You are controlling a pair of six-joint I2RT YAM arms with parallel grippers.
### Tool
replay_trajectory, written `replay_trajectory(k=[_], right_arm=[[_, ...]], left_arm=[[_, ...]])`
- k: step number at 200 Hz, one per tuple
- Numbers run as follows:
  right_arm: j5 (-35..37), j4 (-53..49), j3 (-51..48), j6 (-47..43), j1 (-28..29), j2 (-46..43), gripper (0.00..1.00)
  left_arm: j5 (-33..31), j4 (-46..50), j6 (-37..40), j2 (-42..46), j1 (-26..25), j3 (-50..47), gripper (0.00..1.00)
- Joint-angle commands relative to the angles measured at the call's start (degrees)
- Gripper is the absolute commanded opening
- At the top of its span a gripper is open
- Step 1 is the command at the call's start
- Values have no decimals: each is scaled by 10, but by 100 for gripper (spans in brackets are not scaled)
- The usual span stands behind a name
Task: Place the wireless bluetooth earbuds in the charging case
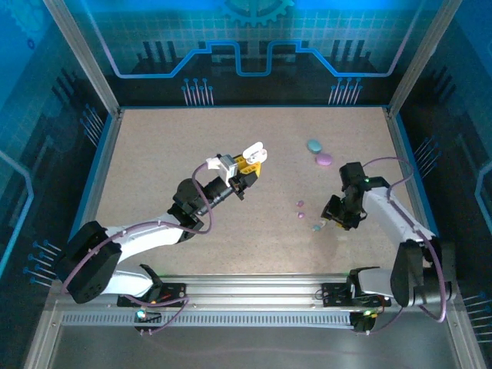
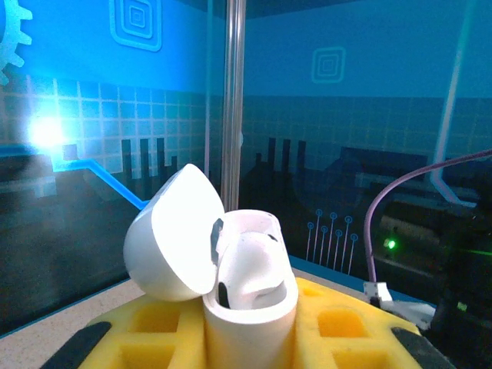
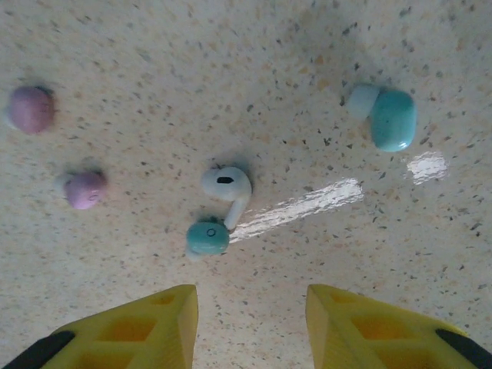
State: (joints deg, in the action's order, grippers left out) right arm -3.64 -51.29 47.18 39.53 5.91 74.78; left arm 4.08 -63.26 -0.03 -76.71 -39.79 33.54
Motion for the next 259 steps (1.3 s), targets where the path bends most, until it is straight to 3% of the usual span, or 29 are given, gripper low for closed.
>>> replay_trajectory(k=[1,138,259], right_arm=[[-10,8,2,6,14,26,43],[27,36,71,-8,47,180,41],[50,21,82,-16,67,229,34]], left_arm=[[2,-9,-5,18,4,-5,24],[17,3,-4,15,5,-2,24],[15,-2,-10,1,8,3,24]])
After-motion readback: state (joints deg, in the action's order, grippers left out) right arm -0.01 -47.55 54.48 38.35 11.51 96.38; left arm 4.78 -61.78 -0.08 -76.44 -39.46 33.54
